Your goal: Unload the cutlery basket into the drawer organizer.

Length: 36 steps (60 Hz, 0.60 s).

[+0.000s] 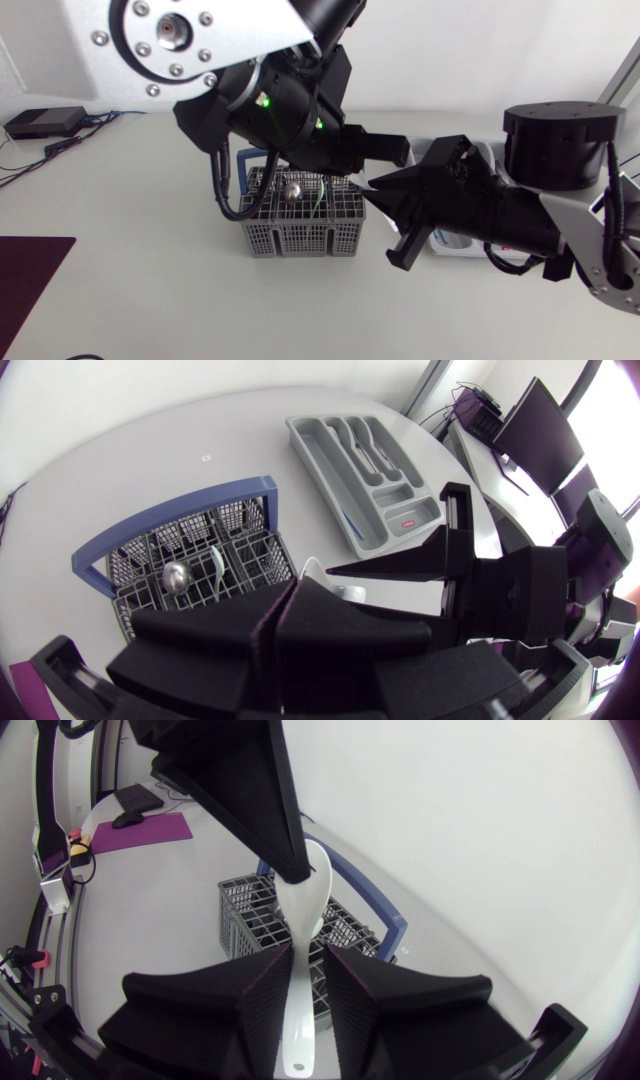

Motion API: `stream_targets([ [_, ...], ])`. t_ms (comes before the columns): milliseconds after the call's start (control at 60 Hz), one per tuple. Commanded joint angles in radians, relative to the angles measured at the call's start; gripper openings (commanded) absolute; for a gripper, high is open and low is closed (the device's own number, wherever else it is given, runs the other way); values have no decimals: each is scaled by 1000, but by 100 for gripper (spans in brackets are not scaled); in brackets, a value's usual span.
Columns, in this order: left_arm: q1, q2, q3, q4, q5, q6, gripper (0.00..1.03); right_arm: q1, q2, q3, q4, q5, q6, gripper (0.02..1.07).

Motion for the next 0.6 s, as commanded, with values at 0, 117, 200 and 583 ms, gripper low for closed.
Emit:
stream_targets([
  [0, -6, -1, -21, 3, 18, 2, 19, 10, 19, 23, 13, 9, -3, 17],
  [117, -6, 1, -21, 3, 21, 2, 19, 20, 26, 26, 2, 9, -3, 12],
  [200, -3, 1, -20, 3, 32, -1, 19, 31, 23, 26, -9, 8, -4, 10],
  [583, 41, -7, -17, 6, 93, -21, 22, 34, -4, 9, -49, 3, -8, 8],
])
